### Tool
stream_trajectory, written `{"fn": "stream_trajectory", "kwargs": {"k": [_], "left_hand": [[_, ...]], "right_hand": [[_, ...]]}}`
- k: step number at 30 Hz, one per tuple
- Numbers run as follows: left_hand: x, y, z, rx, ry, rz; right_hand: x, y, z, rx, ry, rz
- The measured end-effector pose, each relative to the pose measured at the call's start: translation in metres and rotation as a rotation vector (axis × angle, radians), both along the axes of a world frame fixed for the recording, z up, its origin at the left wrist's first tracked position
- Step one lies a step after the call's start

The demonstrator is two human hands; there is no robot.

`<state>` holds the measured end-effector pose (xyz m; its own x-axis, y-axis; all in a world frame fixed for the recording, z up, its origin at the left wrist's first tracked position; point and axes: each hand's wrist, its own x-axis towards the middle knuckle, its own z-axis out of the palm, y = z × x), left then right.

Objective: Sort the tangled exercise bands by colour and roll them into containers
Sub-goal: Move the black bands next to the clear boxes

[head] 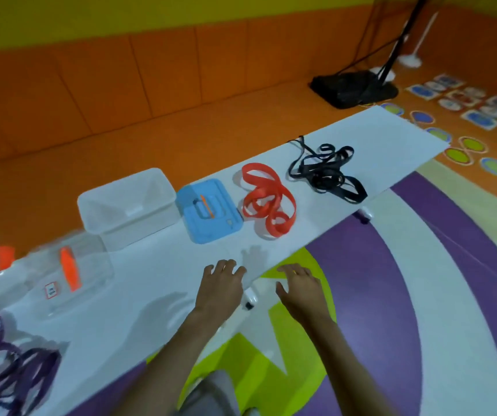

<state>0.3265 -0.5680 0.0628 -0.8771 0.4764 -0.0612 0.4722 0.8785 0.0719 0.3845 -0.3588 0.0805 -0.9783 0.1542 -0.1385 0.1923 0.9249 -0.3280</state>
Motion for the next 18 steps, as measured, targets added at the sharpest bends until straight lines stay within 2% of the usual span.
{"fn": "stream_trajectory", "kwargs": {"k": [6, 12, 18], "left_hand": [[-0.06, 0.119, 0.004, 0.014, -0.001, -0.081], [-0.159, 0.222, -0.007, 0.0, -0.001, -0.117], [-0.261, 0.306, -0.019, 0.091, -0.098, -0.008]], "right_hand": [[-0.044, 0.115, -0.007, -0.005, 0.013, -0.062], [-0.129, 0.214, -0.02, -0.03, -0.007, -0.067], [-0.226, 0.306, -0.025, -0.039, -0.039, -0.054]]}}
